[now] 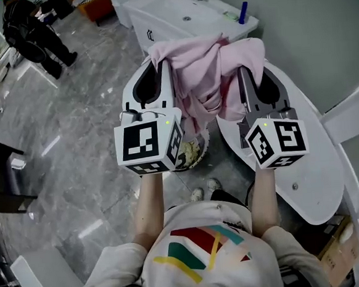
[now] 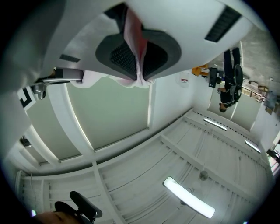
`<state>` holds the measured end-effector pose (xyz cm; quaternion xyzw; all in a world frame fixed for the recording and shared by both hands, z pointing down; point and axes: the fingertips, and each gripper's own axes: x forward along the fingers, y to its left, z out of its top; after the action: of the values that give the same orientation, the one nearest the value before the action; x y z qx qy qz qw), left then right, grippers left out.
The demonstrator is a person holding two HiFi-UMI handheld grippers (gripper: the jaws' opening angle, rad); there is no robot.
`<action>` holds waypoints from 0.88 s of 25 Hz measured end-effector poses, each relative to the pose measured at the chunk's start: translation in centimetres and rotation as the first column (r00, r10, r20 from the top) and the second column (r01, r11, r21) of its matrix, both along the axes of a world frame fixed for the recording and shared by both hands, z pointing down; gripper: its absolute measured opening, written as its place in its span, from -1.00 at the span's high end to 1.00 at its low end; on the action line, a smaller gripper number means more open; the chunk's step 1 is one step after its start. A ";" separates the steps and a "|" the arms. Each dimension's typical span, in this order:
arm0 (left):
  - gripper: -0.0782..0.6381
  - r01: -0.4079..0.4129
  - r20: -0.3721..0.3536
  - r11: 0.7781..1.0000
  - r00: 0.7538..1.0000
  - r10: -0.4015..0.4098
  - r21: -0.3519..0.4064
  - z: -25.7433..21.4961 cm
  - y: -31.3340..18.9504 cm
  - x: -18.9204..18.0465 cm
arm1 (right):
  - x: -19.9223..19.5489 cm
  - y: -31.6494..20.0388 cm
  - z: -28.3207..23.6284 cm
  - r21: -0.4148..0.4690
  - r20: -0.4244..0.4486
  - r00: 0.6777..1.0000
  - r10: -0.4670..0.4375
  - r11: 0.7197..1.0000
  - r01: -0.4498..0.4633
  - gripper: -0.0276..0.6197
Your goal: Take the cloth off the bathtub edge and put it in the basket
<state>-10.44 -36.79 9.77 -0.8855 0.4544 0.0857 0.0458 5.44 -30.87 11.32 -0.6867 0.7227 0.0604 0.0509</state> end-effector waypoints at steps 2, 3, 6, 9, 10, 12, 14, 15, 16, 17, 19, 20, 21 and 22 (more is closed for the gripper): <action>0.64 0.090 0.001 0.996 0.996 -0.090 -0.011 0.5 -0.6 -2.6 | -2.3 -2.1 0.1 0.002 0.003 0.996 -0.093 0.996 0.093 0.65; 0.64 0.121 0.004 0.992 0.993 -0.121 -0.022 0.9 -0.8 -3.6 | -3.3 -2.9 0.3 -0.001 0.005 0.991 -0.130 0.991 0.130 0.65; 0.64 0.169 0.019 0.984 0.985 -0.169 -0.051 1.9 -1.3 -5.6 | -5.5 -4.3 0.7 -0.010 0.015 0.981 -0.195 0.981 0.195 0.65; 0.64 0.231 0.028 0.971 0.973 -0.230 -0.064 2.4 -1.7 -7.5 | -7.3 -5.8 1.1 -0.025 0.024 0.966 -0.258 0.966 0.259 0.65; 0.64 0.253 0.028 0.965 0.967 -0.252 -0.069 2.6 -1.9 -8.1 | -7.8 -6.4 1.4 -0.029 0.030 0.959 -0.282 0.959 0.282 0.65; 0.64 0.289 0.023 0.954 0.957 -0.288 -0.075 2.7 -2.4 -9.1 | -8.7 -7.4 1.5 -0.032 0.036 0.947 -0.319 0.947 0.320 0.65; 0.64 0.311 0.017 0.947 0.950 -0.311 -0.080 2.6 -3.0 -9.5 | -9.2 -8.3 1.3 -0.032 0.033 0.939 -0.342 0.939 0.343 0.65; 0.64 0.318 0.014 0.945 0.948 -0.318 -0.082 2.5 -3.2 -9.6 | -9.3 -8.6 1.2 -0.033 0.032 0.937 -0.349 0.936 0.350 0.65; 0.64 0.324 0.012 0.943 0.946 -0.324 -0.084 2.5 -3.4 -9.7 | -9.3 -8.8 1.2 -0.033 0.032 0.935 -0.354 0.934 0.355 0.65; 0.64 0.327 0.011 0.941 0.945 -0.328 -0.085 2.6 -3.5 -9.6 | -9.3 -9.1 1.2 -0.034 0.032 0.933 -0.358 0.933 0.359 0.65; 0.64 0.330 0.014 0.940 0.944 -0.330 -0.091 2.8 -3.8 -9.4 | -9.1 -9.5 1.4 -0.038 0.037 0.932 -0.361 0.931 0.362 0.65; 0.64 0.329 0.016 0.939 0.944 -0.329 -0.095 3.1 -4.0 -9.2 | -8.9 -9.6 1.6 -0.041 0.039 0.932 -0.360 0.931 0.362 0.65; 0.64 0.327 0.018 0.940 0.945 -0.327 -0.100 3.3 -4.1 -9.0 | -8.7 -9.8 1.8 -0.045 0.041 0.932 -0.359 0.931 0.361 0.65; 0.64 0.324 0.022 0.940 0.946 -0.324 -0.106 3.7 -4.2 -8.7 | -8.6 -9.9 2.0 -0.050 0.042 0.932 -0.359 0.931 0.361 0.65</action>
<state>-19.16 -40.98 13.43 -0.8000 0.5978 0.0502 0.0122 -3.14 -40.72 13.31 -0.5445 0.8368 0.0184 0.0532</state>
